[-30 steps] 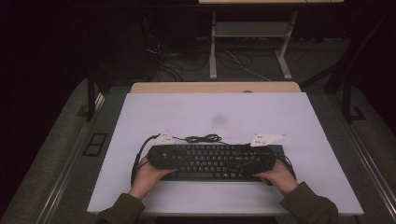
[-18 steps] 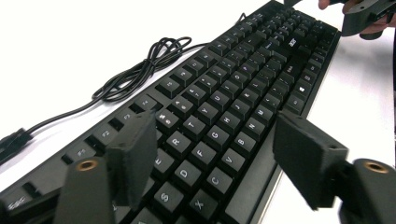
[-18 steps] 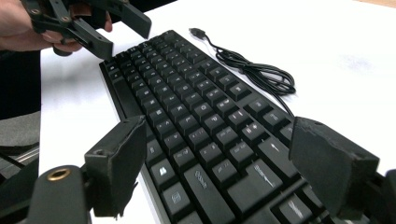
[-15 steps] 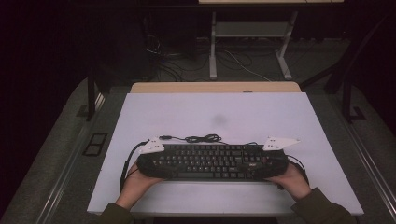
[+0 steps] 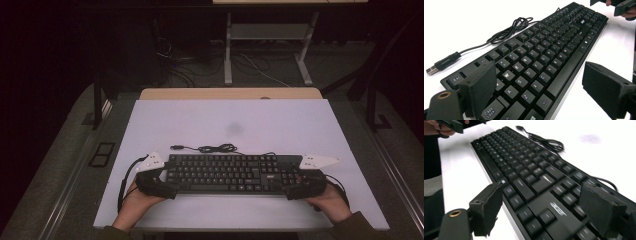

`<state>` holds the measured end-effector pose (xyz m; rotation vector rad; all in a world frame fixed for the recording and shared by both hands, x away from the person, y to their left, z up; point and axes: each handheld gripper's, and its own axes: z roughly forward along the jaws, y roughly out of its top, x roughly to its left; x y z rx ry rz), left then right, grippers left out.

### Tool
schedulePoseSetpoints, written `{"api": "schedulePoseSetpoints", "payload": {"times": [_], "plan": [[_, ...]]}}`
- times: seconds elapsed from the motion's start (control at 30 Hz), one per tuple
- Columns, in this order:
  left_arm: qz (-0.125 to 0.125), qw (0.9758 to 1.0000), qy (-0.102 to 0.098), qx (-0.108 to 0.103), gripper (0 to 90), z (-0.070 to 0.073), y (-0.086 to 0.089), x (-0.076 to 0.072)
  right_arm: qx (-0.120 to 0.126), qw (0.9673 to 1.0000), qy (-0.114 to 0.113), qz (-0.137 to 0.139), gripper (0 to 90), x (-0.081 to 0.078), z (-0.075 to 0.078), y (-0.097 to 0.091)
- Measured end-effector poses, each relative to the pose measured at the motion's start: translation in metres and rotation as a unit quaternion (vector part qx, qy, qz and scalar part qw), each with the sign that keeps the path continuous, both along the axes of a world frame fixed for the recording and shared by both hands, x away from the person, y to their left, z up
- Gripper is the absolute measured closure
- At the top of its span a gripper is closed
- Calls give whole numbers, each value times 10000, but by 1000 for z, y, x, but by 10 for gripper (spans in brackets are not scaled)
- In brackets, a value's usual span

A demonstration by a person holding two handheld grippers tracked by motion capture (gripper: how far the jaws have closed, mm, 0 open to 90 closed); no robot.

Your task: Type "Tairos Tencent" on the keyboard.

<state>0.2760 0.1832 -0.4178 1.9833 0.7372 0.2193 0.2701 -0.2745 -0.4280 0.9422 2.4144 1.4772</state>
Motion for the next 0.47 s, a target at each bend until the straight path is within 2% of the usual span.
{"api": "schedulePoseSetpoints", "payload": {"times": [0.13, 0.27, 0.37, 0.47], "plan": [[-11, 10000, -35, -20, 110, 0, 0, 0, 51, 9999, 7, -150, 188, 0, -3, -15], [27, 10000, -45, -40, 73, 0, 1, 1, 116, 9996, 29, -243, 187, 1, -5, -26], [40, 10000, -25, -18, 11, 0, 0, 2, 131, 9994, 58, -312, 187, 2, -8, -29], [94, 9999, -39, 39, 0, 0, 0, 2, 114, 9995, 45, -297, 187, 2, -7, -29]]}}
